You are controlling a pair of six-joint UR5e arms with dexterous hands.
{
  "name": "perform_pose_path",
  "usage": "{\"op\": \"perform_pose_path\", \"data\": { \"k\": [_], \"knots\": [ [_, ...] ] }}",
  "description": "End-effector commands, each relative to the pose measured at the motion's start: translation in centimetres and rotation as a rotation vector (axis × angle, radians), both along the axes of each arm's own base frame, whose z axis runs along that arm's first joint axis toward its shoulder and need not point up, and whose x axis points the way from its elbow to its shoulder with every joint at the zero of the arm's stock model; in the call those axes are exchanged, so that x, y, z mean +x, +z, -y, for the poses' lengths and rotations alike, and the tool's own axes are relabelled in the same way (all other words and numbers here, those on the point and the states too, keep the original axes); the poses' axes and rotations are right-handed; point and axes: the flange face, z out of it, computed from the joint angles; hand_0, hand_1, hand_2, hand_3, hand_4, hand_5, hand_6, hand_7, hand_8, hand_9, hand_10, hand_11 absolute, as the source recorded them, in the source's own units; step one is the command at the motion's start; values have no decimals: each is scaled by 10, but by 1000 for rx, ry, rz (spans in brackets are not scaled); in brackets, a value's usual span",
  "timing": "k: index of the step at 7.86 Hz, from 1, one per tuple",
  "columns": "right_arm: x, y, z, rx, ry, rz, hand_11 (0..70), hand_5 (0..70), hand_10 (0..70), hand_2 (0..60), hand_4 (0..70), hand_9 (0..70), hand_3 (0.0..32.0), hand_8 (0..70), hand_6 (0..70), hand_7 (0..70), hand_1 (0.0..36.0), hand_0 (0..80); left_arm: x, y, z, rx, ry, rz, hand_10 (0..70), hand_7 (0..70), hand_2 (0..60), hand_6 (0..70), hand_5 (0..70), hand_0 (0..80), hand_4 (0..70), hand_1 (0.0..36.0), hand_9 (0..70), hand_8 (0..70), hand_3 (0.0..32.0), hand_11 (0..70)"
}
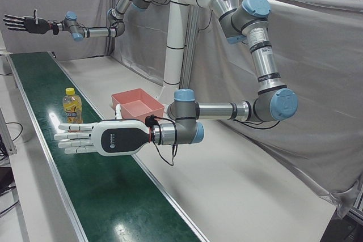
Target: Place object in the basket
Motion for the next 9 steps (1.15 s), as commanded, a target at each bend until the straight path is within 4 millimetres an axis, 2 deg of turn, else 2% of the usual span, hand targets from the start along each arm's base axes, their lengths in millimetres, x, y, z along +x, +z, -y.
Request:
{"op": "perform_pose_path", "data": {
  "k": [1, 3, 4, 5, 6, 9],
  "knots": [
    [0, 0, 0, 0, 0, 0, 0, 0, 0, 0, 0, 0, 0, 0, 0, 0, 0, 0, 55, -10, -7, 1, 12, -30, 35, 0, 0, 0, 135, 563, 45, 93, 33, 16, 0, 69],
    [0, 0, 0, 0, 0, 0, 0, 0, 0, 0, 0, 0, 0, 0, 0, 0, 0, 0, 90, -18, -4, 11, 2, -62, 36, 0, 0, 0, 134, 565, 44, 98, 30, 13, 0, 72],
    [0, 0, 0, 0, 0, 0, 0, 0, 0, 0, 0, 0, 0, 0, 0, 0, 0, 0, 116, -38, 1, 19, 32, -67, 35, 0, 0, 0, 134, 569, 43, 103, 32, 14, 0, 71],
    [0, 0, 0, 0, 0, 0, 0, 0, 0, 0, 0, 0, 0, 0, 0, 0, 0, 0, 137, -52, 14, 27, 49, -64, 36, 0, 0, 0, 141, 572, 46, 105, 30, 12, 0, 72],
    [0, 0, 0, 0, 0, 0, 0, 0, 0, 0, 0, 0, 0, 0, 0, 0, 0, 0, 151, -58, 26, 27, 56, -63, 26, 0, 0, 0, 138, 569, 39, 104, 23, 8, 0, 58],
    [0, -1, 0, 1, 0, 0, 0, 0, 0, 0, 0, 0, 0, 0, 0, 0, 0, 0, 160, -52, 29, 14, 65, -55, 31, 0, 0, 0, 150, 575, 47, 108, 30, 11, 0, 66]
  ]
}}
